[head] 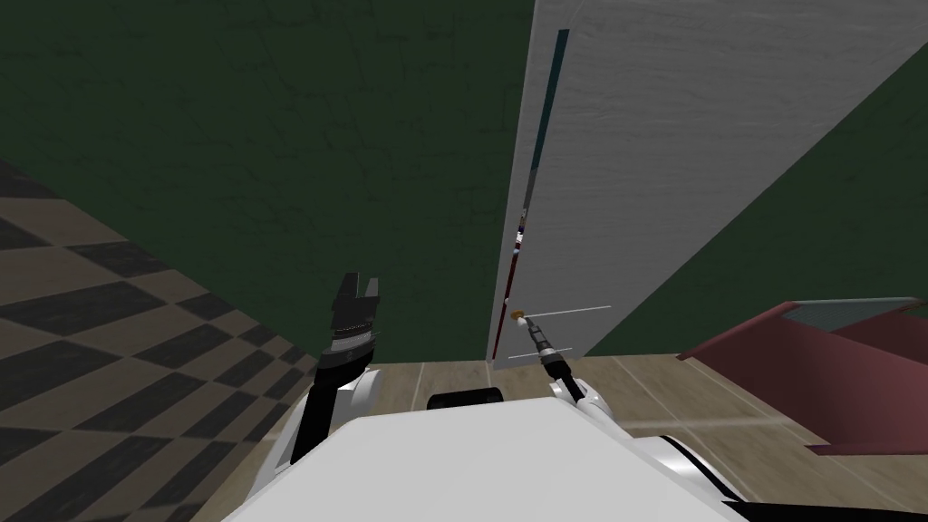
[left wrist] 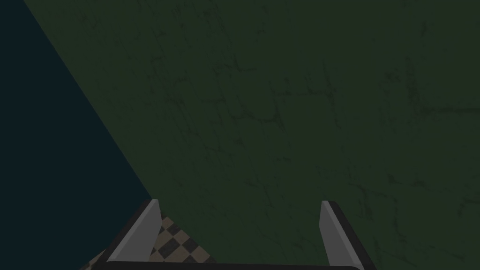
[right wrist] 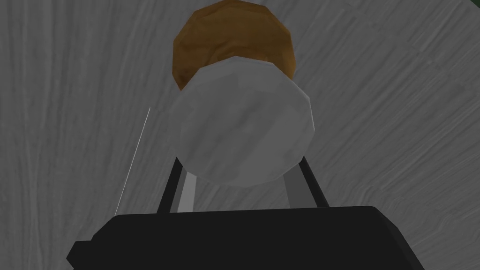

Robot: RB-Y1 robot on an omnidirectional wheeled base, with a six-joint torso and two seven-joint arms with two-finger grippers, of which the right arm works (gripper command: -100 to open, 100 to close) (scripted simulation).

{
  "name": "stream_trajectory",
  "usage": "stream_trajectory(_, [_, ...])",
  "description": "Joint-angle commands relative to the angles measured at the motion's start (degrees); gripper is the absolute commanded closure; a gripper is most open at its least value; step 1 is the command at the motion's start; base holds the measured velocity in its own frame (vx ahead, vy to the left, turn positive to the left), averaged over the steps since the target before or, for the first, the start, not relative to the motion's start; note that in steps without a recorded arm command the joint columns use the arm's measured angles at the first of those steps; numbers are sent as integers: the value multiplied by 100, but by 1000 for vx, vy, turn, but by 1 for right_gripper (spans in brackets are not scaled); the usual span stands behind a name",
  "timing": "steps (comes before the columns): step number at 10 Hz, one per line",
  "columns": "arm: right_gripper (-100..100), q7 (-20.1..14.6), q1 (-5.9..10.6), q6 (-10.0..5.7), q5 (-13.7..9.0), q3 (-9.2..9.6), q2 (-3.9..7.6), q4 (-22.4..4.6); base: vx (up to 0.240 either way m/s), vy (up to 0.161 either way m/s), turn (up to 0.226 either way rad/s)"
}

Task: Pull the door open

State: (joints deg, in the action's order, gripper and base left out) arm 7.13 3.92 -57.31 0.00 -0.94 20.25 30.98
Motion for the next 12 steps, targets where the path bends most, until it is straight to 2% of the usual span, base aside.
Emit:
stream_trajectory(1, [100,-198,-17,5,6,110,-135,26,-33,-33,27])
stream_trajectory(3, [100,-198,-17,5,6,110,-135,26,-7,-4,0])
stream_trajectory(7, [100,-870,17,50,-192,225,-134,27,-31,-18,45])
stream_trajectory(8, [100,-909,17,50,-192,225,-134,27,-25,-21,-4])
stream_trajectory(9, [100,-1128,29,65,-260,265,-133,27,-34,-21,46])
stream_trajectory(11, [100,-1147,29,65,-260,265,-133,27,-19,-4,9])
stream_trajectory(12, [100,-1385,40,80,-328,304,-133,28,-23,-2,25])
